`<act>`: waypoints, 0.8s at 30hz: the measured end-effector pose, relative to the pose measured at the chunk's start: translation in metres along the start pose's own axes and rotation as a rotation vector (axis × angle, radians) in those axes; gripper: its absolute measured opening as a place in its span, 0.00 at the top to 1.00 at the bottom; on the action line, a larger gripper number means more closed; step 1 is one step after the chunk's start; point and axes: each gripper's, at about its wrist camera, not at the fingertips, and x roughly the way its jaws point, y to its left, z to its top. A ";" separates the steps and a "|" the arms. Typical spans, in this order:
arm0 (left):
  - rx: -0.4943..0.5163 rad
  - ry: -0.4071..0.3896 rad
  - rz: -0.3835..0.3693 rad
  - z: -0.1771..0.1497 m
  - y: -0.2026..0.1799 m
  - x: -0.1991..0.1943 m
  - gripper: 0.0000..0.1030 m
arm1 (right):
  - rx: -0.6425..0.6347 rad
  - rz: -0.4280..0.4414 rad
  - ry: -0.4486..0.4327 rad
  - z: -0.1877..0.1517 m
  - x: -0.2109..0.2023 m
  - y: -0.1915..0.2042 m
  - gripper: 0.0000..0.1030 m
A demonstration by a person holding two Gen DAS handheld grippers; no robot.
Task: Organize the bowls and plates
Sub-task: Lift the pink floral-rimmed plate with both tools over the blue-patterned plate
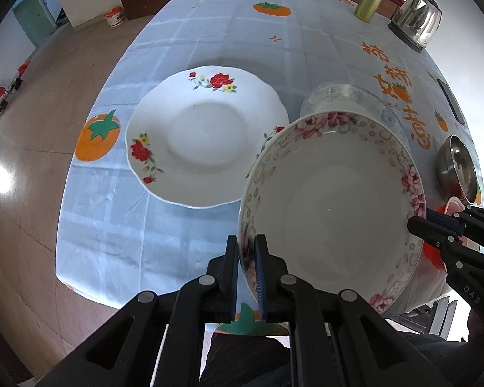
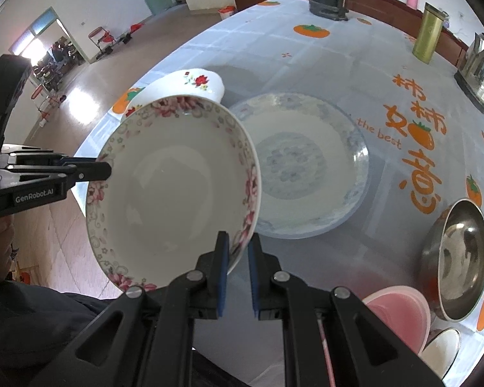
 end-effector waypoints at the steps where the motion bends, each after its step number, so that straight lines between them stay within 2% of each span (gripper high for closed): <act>1: 0.003 0.000 0.000 0.002 -0.001 0.001 0.90 | 0.002 -0.001 -0.001 -0.001 -0.001 -0.001 0.89; 24: 0.052 -0.001 -0.012 0.029 -0.021 0.011 0.90 | 0.049 -0.028 -0.011 0.006 -0.003 -0.027 0.89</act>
